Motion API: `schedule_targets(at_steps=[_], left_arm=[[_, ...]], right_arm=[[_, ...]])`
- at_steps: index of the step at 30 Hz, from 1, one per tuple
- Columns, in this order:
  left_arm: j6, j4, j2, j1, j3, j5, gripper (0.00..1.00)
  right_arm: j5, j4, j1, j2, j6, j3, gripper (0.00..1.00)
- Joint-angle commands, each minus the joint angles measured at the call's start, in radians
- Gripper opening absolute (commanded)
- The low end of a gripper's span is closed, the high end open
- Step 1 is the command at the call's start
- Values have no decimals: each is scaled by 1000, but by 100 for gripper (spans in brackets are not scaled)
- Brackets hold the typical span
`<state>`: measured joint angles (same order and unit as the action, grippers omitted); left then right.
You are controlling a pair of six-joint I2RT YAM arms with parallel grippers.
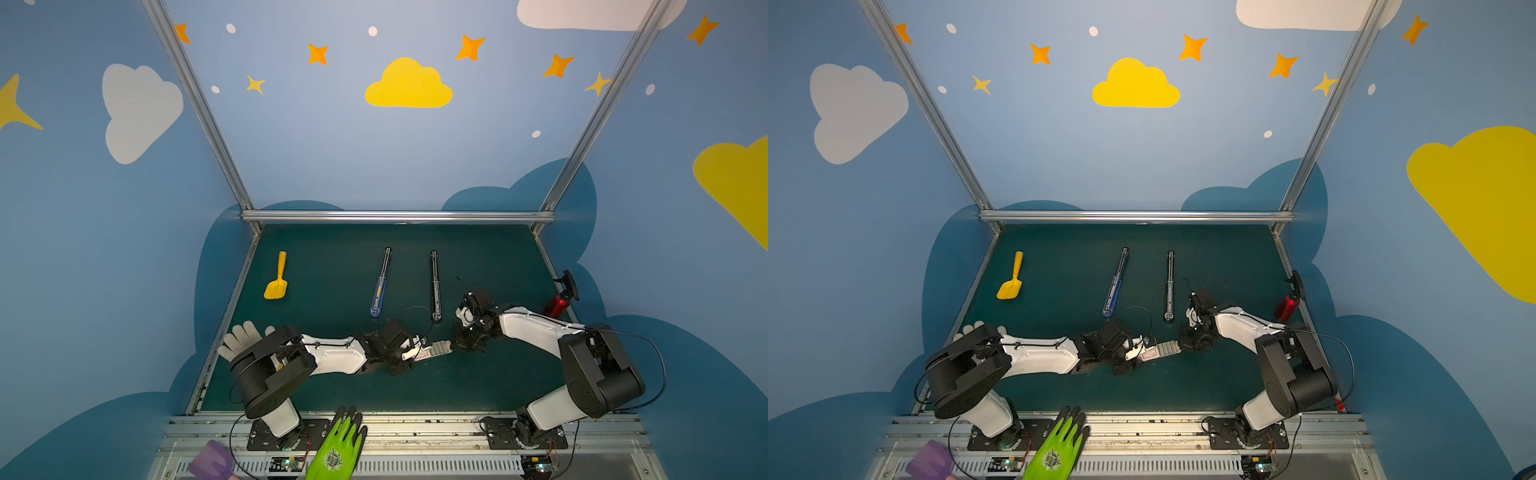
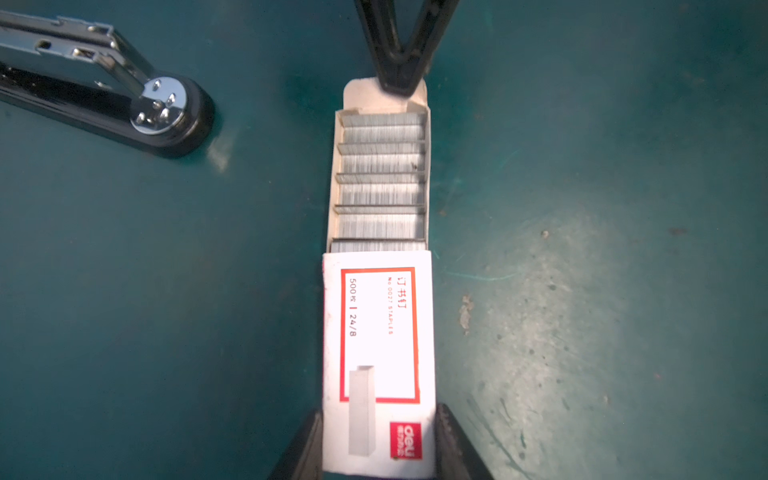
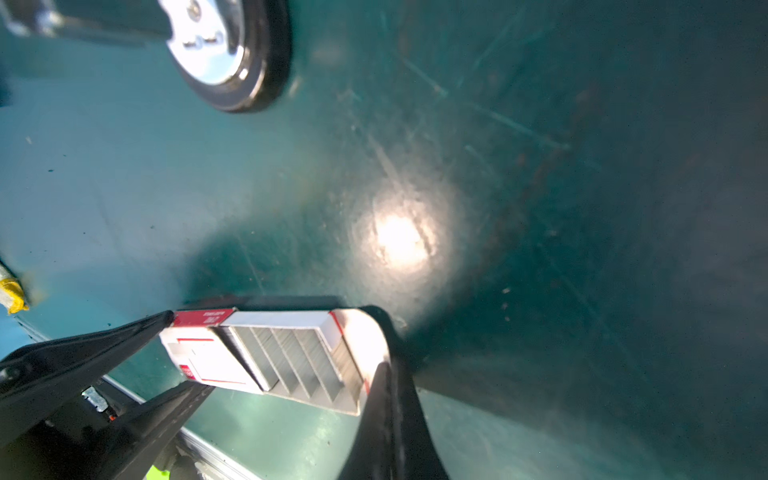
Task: Load the staples into the stapler
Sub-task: 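Draw the right gripper back from the opened box while the left holds it, then set the opened staples box on the table and release it with the left gripper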
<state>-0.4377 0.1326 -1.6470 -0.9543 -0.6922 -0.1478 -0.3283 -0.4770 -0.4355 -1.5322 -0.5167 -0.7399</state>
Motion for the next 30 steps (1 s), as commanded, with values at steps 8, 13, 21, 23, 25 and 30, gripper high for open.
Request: schedule_targets(at_steps=[8,13,21,23,25,30], left_arm=[[-21,-131,-42,-3,19,21,45],[-13,-124,-25,-3,20,36,52],[-6,-225,90,-2,-17,60,57],[2,-259,128,-1,-27,60,57],[25,-280,182,-3,-28,60,58],[129,-248,346,-2,-14,155,63]], right_arm=[[46,-33,11,18,-11,4,0],[38,-41,11,42,-6,4,9],[79,-151,11,145,20,-44,27],[84,-178,10,168,26,-57,26],[78,-198,10,186,34,-72,26],[51,-218,-7,197,58,-105,21]])
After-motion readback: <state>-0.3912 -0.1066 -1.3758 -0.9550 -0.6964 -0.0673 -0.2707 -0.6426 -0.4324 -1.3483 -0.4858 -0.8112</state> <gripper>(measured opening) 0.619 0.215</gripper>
